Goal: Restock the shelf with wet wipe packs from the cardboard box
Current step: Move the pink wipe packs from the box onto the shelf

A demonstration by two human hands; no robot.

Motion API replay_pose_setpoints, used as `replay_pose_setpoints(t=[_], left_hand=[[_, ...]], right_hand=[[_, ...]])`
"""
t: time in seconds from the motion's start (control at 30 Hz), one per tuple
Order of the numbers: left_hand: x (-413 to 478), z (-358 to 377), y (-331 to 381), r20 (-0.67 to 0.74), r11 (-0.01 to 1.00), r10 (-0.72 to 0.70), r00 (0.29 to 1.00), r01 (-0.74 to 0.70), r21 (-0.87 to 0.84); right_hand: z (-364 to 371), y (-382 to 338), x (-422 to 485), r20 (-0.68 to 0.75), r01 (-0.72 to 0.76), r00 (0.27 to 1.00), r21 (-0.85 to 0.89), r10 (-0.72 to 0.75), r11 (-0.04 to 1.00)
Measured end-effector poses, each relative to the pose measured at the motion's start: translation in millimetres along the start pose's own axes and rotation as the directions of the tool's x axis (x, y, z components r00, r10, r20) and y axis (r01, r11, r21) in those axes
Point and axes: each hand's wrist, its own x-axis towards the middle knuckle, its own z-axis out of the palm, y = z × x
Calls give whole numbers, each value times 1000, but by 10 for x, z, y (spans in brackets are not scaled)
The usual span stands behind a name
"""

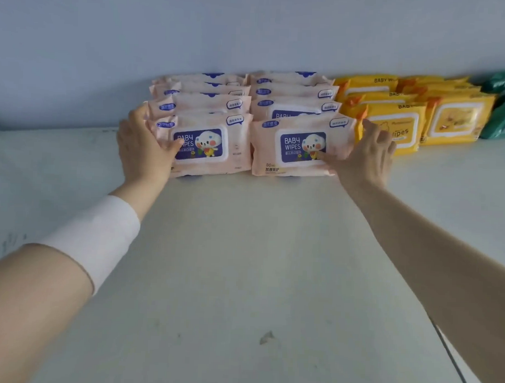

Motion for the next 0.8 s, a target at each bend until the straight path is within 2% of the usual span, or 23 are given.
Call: replay_pose_setpoints(t=[0.07,0.17,0.23,0.3,0.4,0.5,0.6,0.67,0.8], left_hand=[[-148,-20,196,21,978,117,993,-119,171],[-509,53,737,218,883,280,935,-339,324],[-854,178,1231,355,755,415,838,-535,380],[-1290,339,1803,473,631,501,724,-680,372],[-2104,657,2757,616,528,534,579,-797,292],[-3009,1004,3673,686,468,574,447,-867,173],[-3899,1371,4417,740,342,628,243,-940,18],[-4446,1603,4791,749,263,653,111,-961,-87],[-5414,2060,5310,760,186,644,-90,-945,-269]], right_hand=[[-152,59,-106,33,79,996,-49,-78,996],[-483,445,-318,150,220,971,-257,-186,941],[-802,855,-479,239,315,943,-425,-230,849],[-1188,1331,-649,287,328,936,-505,-203,799],[-1888,2142,-926,312,276,944,-562,-109,780],[-2626,2997,-1177,327,187,944,-629,39,754],[-3264,3850,-1386,255,-1,940,-663,226,749],[-3562,4389,-1530,210,-108,920,-678,332,727],[-3933,5393,-1819,194,-277,829,-673,525,685]])
